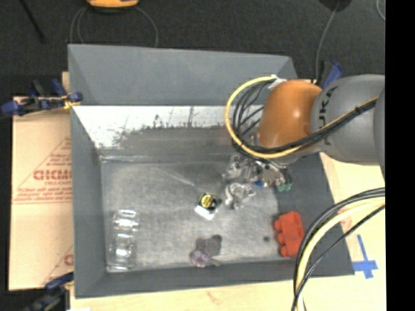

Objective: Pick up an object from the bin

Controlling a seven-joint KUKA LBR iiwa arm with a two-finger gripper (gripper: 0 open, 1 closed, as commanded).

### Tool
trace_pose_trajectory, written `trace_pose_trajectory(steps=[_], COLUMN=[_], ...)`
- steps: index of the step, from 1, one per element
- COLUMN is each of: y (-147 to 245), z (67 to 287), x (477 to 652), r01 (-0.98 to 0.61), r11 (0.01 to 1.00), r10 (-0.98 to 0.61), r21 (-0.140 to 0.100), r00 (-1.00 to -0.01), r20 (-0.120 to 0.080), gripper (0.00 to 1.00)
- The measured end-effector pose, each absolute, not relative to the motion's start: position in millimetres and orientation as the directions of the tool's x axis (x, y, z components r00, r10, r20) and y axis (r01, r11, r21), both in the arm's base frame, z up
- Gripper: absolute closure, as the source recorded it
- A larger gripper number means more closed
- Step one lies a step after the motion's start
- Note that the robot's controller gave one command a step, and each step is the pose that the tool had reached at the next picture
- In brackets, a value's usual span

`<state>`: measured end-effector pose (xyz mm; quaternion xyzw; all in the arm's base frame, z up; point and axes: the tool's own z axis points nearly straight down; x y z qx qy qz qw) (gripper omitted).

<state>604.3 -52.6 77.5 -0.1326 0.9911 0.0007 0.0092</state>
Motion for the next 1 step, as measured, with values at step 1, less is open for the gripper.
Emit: trace_pose_trajectory(steps=[1], y=[-77.2], z=[241.7], x=[582.6], r01=[-0.435], r11=[0.900], r10=[-0.435], r21=[-0.008], r00=[-0.900], r20=[-0.010], gripper=[1.00])
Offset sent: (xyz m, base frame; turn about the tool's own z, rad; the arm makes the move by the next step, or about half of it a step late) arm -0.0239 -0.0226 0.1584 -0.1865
